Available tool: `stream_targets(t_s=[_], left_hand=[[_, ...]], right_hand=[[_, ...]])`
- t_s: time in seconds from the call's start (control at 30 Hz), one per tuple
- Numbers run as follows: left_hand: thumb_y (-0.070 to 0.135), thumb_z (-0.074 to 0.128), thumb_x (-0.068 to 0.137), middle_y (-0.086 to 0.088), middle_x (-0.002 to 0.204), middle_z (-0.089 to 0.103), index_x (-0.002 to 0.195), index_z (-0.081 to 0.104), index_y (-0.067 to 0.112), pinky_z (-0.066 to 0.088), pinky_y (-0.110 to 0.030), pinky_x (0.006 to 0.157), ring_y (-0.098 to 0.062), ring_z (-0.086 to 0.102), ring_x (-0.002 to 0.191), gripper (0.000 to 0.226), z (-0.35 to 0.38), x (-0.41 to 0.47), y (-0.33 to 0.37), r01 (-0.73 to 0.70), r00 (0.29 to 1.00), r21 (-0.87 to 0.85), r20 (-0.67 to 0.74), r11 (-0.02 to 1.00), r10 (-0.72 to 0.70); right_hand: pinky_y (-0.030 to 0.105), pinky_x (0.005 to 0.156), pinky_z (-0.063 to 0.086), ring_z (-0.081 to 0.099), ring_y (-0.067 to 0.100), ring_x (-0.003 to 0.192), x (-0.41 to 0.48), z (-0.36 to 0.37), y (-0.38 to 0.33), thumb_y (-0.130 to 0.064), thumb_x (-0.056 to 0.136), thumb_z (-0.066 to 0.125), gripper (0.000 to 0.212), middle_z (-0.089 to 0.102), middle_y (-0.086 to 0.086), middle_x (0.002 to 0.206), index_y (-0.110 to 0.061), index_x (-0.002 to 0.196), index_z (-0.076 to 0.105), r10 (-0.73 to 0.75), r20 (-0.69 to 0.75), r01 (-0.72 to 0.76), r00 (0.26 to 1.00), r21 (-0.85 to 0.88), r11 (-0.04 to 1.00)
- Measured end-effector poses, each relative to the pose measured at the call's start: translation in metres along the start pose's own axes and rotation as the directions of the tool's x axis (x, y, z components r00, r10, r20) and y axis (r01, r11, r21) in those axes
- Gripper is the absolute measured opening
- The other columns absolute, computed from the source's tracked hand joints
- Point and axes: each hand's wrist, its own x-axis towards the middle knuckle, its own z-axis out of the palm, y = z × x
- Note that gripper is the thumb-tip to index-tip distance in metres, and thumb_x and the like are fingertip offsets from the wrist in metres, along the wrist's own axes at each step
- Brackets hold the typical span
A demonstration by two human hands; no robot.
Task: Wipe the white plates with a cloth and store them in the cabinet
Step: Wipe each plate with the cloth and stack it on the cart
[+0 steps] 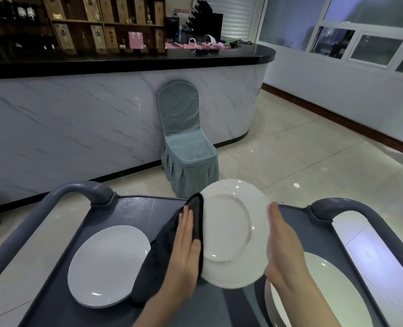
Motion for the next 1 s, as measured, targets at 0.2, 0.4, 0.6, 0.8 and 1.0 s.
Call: stream_targets(t_s=[0.2,0.4,0.6,0.8,1.0], left_hand=[[0.03,0.028,0.094,0.01,0.164,-0.001,0.156,0.0,0.032,-0.004,-0.034,0.12,-0.016,-0.003,0.151,0.068,0.038,-0.027,0.02,-0.174,0.982,0.306,-0.011,0.936,0.186],[0.027,0.025,0.099,0.016,0.164,-0.004,0.156,0.0,0.028,-0.002,-0.041,0.118,-0.011,-0.005,0.151,0.063,0.037,-0.006,0.038,-0.33,0.937,0.47,0.265,0.819,0.226],[0.032,0.008,0.098,0.023,0.16,-0.013,0.156,0.002,0.027,-0.011,-0.032,0.121,0.0,-0.018,0.146,0.059,0.039,0.025,0.056,-0.409,0.891,0.487,0.397,0.772,0.222],[0.021,0.022,0.108,0.019,0.161,0.0,0.155,0.008,0.026,-0.005,-0.026,0.121,0.003,-0.009,0.147,0.05,0.025,0.054,0.045,-0.085,0.955,0.253,0.297,0.964,0.006],[0.028,0.021,0.105,0.022,0.158,-0.015,0.149,-0.009,0.035,-0.008,-0.025,0.12,0.003,-0.011,0.147,0.053,0.011,0.037,0.014,-0.027,0.972,0.248,0.232,0.968,-0.032]], right_hand=[[0.031,0.066,0.052,0.075,0.01,0.076,0.009,0.012,0.007,-0.057,0.093,0.056,0.041,0.078,-0.008,0.088,-0.019,0.099,0.071,0.017,-0.107,-0.003,0.994,0.13,0.991],[0.034,0.077,0.052,0.075,0.013,0.088,0.006,0.018,0.023,-0.055,0.098,0.045,0.047,0.078,-0.001,0.098,-0.018,0.106,0.073,0.042,-0.101,-0.028,0.994,0.141,0.99],[0.03,0.085,0.053,0.074,0.007,0.09,-0.006,0.02,0.041,-0.051,0.1,0.044,0.037,0.078,-0.004,0.098,-0.026,0.101,0.071,0.057,-0.095,-0.053,0.994,0.042,0.998],[0.015,0.056,0.051,0.072,0.002,0.07,-0.019,0.016,0.045,-0.042,0.102,0.046,0.041,0.078,-0.009,0.08,-0.024,0.081,0.076,-0.069,-0.078,0.054,0.995,-0.173,0.983],[0.03,0.061,0.039,0.05,0.014,0.061,-0.015,0.009,0.018,-0.047,0.097,0.054,0.042,0.057,0.0,0.065,-0.015,0.071,0.064,-0.064,-0.126,0.051,0.99,-0.107,0.993]])
